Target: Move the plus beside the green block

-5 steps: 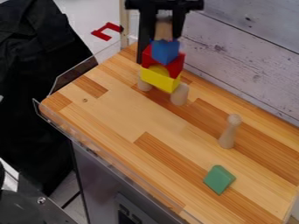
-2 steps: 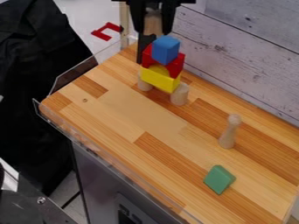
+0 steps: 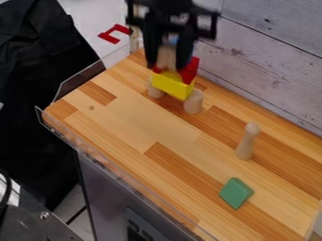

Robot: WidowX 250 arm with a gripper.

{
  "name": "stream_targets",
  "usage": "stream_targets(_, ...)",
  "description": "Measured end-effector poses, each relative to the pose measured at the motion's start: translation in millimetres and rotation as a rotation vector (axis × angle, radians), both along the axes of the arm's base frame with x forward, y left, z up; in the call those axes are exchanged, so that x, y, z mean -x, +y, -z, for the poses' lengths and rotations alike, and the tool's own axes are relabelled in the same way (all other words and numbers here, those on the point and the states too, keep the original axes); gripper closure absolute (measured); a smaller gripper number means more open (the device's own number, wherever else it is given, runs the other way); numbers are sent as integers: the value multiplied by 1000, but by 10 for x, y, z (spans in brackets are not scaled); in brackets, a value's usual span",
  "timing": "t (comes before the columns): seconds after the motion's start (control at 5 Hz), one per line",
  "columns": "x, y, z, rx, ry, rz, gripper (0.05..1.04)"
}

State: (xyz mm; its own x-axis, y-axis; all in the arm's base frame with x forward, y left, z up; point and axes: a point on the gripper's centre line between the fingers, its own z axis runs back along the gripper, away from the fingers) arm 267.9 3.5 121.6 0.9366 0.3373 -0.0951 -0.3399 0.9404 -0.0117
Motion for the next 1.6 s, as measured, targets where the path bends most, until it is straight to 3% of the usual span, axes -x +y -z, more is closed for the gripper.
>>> stream_targets(0.6, 208, -377, 598, 133, 130, 102, 622)
stream_targets(1.0, 187, -558, 836, 137, 80, 245, 622)
stream_targets(1.6, 135, -781, 1110, 175, 67, 382, 622)
